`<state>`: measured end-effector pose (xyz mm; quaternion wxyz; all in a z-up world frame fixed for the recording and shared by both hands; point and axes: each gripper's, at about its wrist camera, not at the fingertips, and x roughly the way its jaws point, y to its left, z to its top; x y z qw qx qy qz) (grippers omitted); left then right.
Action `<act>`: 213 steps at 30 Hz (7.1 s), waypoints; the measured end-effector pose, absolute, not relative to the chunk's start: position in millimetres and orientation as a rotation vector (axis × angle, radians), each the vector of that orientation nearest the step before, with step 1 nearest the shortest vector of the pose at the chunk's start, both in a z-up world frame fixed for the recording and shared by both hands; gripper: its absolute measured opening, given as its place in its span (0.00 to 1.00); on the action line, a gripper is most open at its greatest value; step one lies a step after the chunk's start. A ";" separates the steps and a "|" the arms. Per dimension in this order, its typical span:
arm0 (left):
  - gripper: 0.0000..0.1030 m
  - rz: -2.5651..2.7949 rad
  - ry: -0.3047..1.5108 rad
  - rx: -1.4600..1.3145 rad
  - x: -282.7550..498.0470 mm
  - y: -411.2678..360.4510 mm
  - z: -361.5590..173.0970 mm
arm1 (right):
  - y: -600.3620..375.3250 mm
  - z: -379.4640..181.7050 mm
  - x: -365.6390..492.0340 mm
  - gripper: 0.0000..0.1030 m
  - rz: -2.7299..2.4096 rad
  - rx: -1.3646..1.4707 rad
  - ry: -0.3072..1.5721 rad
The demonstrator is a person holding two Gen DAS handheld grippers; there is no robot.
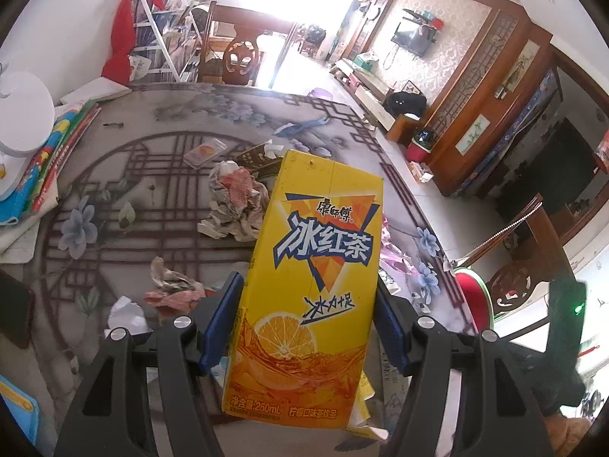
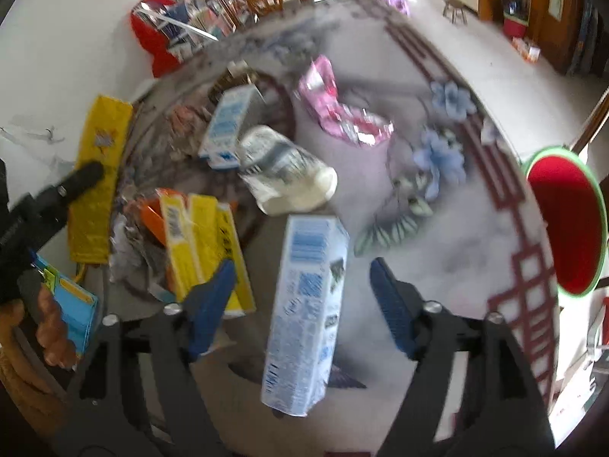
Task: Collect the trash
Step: 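Grasp the white-blue carton with the right gripper while the left holds the iced tea carton, then drop the iced tea carton and white-blue carton into the red bin with both grippers, then grasp the crumpled white paper with the left gripper, then grasp the crumpled brown paper with the right gripper while the left holds white paper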
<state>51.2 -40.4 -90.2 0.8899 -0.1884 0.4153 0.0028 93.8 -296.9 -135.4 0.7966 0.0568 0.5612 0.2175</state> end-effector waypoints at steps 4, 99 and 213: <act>0.60 0.009 0.873 -0.397 54.4 -47.1 -93.2 | -287.1 -159.3 91.5 0.75 0.481 0.088 1.293; 0.76 0.073 0.954 -0.323 12.4 -7.2 -112.6 | -286.0 -116.3 92.7 0.68 0.312 0.030 1.053; 0.46 0.089 0.824 -0.266 1.3 21.4 -73.3 | -165.2 -80.3 67.6 0.32 0.557 -0.002 0.950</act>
